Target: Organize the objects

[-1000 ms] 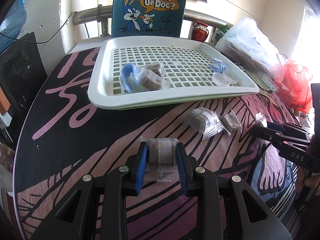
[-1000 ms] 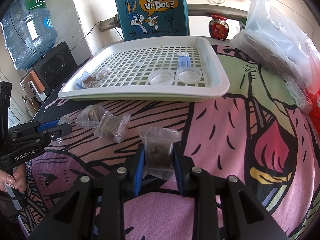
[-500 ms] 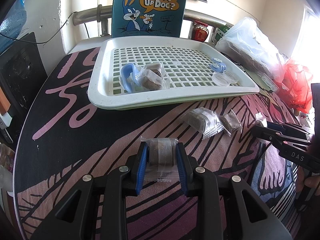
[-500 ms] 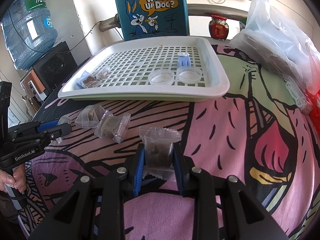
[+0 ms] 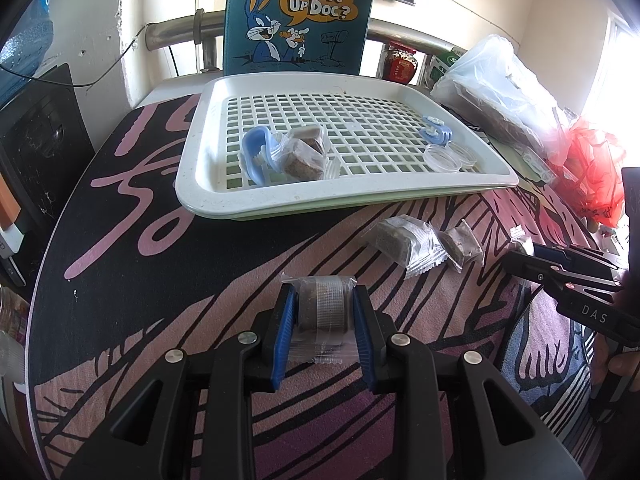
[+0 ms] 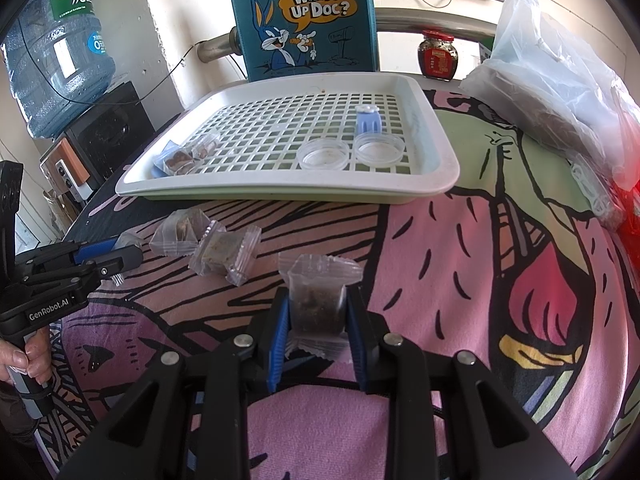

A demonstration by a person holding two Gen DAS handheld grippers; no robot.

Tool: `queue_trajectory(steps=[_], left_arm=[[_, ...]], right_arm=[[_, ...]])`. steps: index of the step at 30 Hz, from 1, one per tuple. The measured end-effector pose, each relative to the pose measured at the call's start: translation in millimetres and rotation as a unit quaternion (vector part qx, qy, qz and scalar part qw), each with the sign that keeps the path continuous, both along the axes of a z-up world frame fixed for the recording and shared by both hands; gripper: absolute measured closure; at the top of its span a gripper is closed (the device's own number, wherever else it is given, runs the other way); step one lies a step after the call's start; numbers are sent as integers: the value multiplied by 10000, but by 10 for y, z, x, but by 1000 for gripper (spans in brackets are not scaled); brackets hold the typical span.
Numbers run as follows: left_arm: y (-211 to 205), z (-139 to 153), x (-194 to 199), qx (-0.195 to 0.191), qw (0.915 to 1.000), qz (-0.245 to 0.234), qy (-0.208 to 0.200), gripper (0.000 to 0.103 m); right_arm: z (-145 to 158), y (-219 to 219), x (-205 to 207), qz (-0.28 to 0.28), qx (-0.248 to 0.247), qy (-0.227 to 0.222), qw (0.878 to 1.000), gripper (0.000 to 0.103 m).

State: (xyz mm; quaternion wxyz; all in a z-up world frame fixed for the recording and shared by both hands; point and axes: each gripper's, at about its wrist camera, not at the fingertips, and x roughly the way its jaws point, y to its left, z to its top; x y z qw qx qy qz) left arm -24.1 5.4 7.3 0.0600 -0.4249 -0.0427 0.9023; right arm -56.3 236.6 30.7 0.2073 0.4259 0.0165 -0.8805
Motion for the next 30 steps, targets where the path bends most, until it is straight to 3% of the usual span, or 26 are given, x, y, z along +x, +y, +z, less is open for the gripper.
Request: queue_trajectory(steps=[16,22,24,26,30], left_arm=[[35,0,-6,-163,9999,-22,-6,76],[84,0,-2,-268,9996,-101,-5,64],[108,-2,-3,-289,9994,-169,-16,44],[133,-16,-18,-398,9991,-147,-69,29],[142,-20,-21,-475,9988,-100,-90,29]], right_arm=[[-5,-25,10,9,96,31,9999,74],[-6,-78,25,52,290,88,9995,71],[-7,-108,37,94,375,114,9992,67],[-9,-141,43,189,414,119,9989,57],[-14,-229,80,241,693,216,9971,53]])
